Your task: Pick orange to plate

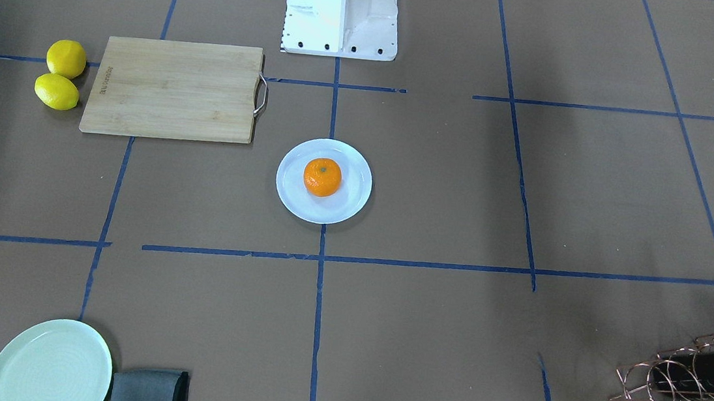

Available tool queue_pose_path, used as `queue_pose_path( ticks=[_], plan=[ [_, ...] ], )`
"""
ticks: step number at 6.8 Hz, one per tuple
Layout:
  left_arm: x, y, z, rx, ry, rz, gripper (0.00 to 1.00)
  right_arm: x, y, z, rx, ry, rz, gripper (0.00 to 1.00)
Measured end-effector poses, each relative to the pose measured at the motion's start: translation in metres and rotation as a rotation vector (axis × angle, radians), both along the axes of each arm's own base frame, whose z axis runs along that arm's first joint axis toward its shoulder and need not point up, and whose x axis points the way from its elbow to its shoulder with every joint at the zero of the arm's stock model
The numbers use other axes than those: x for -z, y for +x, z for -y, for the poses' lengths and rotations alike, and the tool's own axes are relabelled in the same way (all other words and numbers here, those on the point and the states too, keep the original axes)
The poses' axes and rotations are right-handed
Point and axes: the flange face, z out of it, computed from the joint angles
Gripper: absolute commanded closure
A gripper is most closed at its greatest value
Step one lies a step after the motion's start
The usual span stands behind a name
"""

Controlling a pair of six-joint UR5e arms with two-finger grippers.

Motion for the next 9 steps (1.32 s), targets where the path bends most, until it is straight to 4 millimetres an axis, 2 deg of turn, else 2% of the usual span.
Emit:
queue_pose_path(
  ticks=[2, 4, 9],
  plan=[
    [-0.012, 0.001, 0.000, -0.006, 0.056, -0.005, 0.00, 0.000, -0.002, 0.000, 0.003, 0.027, -0.002, 0.00],
    [-0.026, 0.000, -0.007, -0.006, 0.054, -0.005, 0.00, -0.009, -0.005, 0.001, 0.008, 0.015, -0.002, 0.00],
    [-0.010, 0.001, 0.007, -0.007, 0.087, -0.006, 0.00, -0.023, -0.006, -0.003, 0.012, -0.017, 0.000, 0.00]
  ],
)
